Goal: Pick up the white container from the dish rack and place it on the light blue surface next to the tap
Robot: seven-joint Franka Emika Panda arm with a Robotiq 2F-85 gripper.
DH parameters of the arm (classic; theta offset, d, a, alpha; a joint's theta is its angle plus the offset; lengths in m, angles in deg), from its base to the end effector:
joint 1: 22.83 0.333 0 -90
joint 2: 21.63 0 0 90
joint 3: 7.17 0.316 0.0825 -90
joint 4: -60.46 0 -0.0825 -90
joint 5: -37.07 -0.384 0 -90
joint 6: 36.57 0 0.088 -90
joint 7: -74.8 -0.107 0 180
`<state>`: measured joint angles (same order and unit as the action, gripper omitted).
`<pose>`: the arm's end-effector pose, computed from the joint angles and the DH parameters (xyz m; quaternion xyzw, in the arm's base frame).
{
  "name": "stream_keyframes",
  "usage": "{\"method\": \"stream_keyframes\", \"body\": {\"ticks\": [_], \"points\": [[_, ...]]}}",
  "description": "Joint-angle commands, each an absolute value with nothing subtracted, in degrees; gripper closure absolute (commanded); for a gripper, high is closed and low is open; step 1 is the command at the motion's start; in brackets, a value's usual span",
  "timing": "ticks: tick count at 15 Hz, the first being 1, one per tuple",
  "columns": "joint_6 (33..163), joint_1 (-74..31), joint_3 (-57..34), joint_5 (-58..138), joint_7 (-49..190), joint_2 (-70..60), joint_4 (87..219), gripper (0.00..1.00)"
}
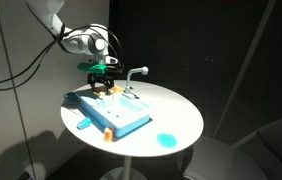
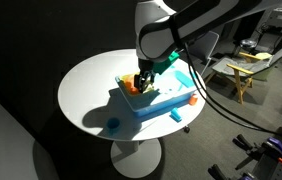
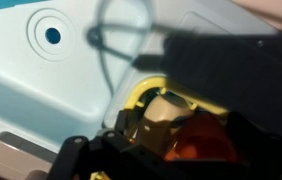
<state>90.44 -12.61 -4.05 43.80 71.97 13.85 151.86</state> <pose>0.6789 0.1518 0.2718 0.9921 0.1216 0.0062 0.0306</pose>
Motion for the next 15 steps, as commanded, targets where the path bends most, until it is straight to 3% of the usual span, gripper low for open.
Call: {"method": "stream_keyframes", "body": {"ticks": [1, 3, 4, 6, 13, 15], "points": [[87.8, -12.6, -4.0, 44.3, 73.3, 16.1, 148.1, 0.00], [86.9, -12.7, -4.0, 44.3, 73.7, 16.5, 147.2, 0.04], [86.7, -12.7, -4.0, 44.3, 73.9, 16.7, 146.8, 0.28], [86.1, -12.8, -4.0, 44.2, 74.1, 17.0, 145.8, 0.30], [84.9, -13.1, -4.3, 44.0, 73.9, 18.2, 143.1, 0.86], [84.9, -13.1, -4.3, 43.9, 73.9, 18.6, 142.6, 0.92]]}}
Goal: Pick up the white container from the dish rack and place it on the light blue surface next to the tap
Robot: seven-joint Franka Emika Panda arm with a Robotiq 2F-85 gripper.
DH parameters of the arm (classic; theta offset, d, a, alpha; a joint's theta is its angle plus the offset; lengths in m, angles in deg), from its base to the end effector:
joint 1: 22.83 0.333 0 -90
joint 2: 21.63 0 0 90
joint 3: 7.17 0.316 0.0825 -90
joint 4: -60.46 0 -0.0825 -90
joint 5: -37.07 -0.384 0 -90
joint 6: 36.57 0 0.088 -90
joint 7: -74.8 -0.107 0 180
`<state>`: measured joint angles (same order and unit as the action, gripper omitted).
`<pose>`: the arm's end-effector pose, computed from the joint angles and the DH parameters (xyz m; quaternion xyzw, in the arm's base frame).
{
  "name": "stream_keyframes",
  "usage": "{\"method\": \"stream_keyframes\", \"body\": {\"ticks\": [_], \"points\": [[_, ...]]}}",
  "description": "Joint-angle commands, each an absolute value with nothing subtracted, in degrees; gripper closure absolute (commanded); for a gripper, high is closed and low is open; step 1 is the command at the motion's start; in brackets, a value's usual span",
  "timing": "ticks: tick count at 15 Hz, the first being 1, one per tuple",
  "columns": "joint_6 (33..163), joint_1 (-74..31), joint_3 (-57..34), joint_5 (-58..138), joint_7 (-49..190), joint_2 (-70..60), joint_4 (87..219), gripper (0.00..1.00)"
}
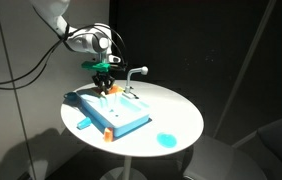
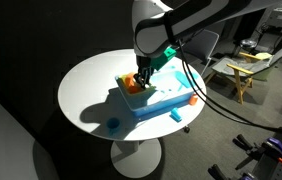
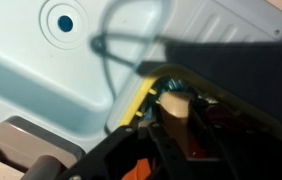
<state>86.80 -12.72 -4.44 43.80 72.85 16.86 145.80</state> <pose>0.6979 0.1483 0.2765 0.9919 0.1220 0.0010 0.0342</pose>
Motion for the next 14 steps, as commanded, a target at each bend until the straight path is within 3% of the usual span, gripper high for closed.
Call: {"method": "stream_keyframes", "body": {"ticks": [1, 14], "points": [[84.9, -13.1, -4.3, 43.9, 73.9, 18.7, 142.4, 0.94], [84.5, -12.7, -4.6, 44.1, 72.8, 17.6, 142.1, 0.92]]}}
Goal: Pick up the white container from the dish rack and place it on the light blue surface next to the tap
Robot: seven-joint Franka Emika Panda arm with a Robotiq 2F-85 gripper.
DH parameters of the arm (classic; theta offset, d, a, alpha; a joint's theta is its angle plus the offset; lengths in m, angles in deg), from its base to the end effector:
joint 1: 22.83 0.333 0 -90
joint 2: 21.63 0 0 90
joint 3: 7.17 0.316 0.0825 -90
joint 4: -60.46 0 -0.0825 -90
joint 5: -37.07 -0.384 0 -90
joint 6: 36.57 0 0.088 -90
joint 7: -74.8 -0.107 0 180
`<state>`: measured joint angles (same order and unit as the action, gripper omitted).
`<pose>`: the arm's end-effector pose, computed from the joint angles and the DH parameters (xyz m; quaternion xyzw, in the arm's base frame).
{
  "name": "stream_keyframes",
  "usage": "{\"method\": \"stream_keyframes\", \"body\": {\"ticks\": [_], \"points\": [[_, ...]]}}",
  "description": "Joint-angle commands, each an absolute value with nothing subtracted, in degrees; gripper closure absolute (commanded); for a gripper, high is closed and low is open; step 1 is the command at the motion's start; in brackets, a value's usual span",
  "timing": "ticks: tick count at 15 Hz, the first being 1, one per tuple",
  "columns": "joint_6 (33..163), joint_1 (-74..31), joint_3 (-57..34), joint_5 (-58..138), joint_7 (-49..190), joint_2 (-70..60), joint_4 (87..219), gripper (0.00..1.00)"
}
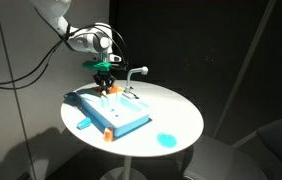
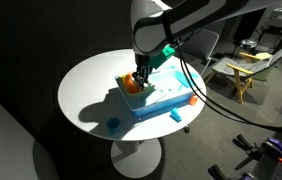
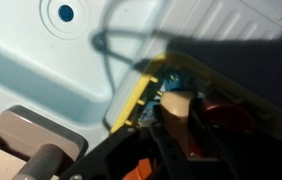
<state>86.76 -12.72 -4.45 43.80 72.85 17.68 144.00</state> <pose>0.7048 0.1493 0.2805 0.9920 0.1212 0.0091 0.0333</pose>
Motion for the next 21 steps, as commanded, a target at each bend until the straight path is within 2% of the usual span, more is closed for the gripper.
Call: {"method": "stream_keyframes", "body": {"ticks": [1, 21], "points": [[84.5, -12.8, -4.6, 44.0, 72.8, 17.3, 142.3, 0.92], [83.4, -12.7, -5.3, 44.6, 71.2, 8.0, 146.9, 0.92]]}}
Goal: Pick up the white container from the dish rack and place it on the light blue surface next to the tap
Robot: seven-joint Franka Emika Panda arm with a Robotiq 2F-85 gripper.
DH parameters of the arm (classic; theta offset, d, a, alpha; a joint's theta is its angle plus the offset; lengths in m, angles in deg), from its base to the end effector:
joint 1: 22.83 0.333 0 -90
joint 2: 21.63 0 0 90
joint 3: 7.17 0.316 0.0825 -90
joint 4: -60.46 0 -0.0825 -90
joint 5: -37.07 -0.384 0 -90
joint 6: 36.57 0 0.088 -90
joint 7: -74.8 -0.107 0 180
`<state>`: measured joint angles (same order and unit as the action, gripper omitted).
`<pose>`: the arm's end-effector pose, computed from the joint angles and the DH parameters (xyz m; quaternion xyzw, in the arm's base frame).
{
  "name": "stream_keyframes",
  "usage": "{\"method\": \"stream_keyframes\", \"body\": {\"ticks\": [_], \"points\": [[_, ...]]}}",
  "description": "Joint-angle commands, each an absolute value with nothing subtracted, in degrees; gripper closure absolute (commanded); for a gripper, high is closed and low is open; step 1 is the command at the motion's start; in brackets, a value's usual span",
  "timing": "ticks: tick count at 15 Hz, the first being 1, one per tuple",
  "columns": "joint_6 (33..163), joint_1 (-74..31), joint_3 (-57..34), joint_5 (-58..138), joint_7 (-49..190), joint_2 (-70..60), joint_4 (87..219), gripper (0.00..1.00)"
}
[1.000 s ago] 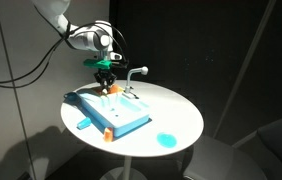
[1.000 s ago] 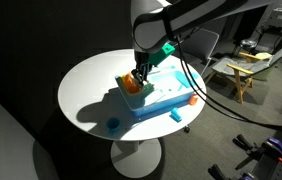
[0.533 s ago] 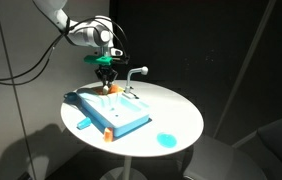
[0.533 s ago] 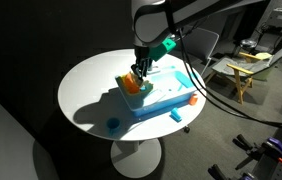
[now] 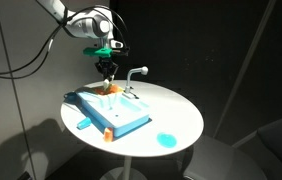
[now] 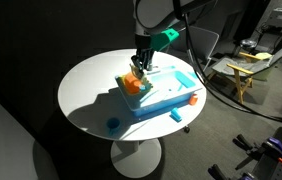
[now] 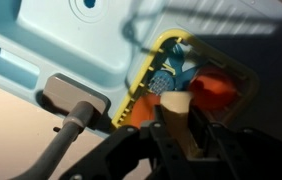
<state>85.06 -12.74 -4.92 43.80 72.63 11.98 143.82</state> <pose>0.7054 0.1437 0.3508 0.9919 0.1134 0.0457 0.0350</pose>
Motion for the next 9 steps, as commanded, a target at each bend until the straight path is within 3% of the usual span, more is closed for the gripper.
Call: {"method": "stream_keyframes", "body": {"ticks": [1, 9], "points": [[83.2, -12.6, -5.4, 44.9, 70.8, 7.0, 147.6, 0.92], [82.1, -12.8, -6.2, 46.5, 67.2, -1.7, 155.1, 0.92]]}}
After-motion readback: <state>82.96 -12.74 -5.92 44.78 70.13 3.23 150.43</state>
